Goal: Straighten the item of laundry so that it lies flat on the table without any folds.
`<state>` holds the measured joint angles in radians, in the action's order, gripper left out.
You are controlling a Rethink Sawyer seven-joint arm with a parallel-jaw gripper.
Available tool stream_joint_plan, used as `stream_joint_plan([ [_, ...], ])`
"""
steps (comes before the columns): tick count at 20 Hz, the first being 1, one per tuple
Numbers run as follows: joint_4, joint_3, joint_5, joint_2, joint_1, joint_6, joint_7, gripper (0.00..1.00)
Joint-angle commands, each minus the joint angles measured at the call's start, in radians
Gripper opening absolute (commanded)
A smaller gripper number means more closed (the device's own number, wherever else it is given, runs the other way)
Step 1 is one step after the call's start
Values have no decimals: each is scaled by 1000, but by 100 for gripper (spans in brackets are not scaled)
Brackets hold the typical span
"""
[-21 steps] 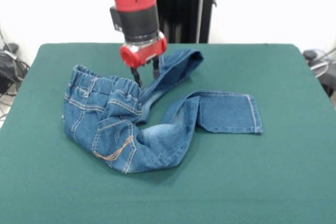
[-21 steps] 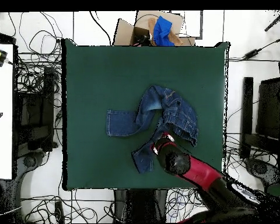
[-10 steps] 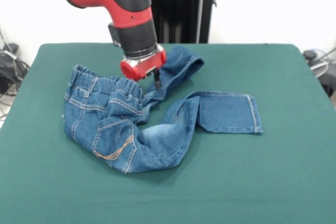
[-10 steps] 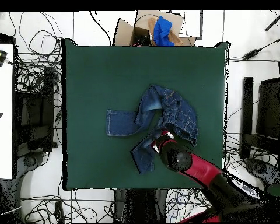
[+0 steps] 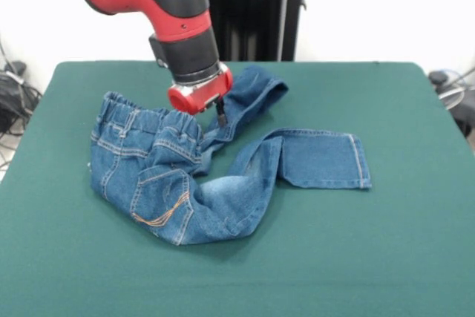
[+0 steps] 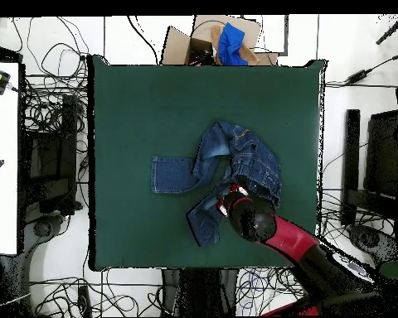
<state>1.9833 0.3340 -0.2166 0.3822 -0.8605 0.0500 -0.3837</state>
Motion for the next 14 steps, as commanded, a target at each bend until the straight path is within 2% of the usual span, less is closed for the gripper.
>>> stream_joint_plan([
  [1, -190, 40, 32, -69, 76, 65, -204, 100],
  [6, -194, 12, 58, 11, 130, 144, -219, 100],
  [9, -221, 18, 58, 9, 136, 184, -206, 100],
  [14, -238, 51, 41, -29, 98, 190, -195, 100],
])
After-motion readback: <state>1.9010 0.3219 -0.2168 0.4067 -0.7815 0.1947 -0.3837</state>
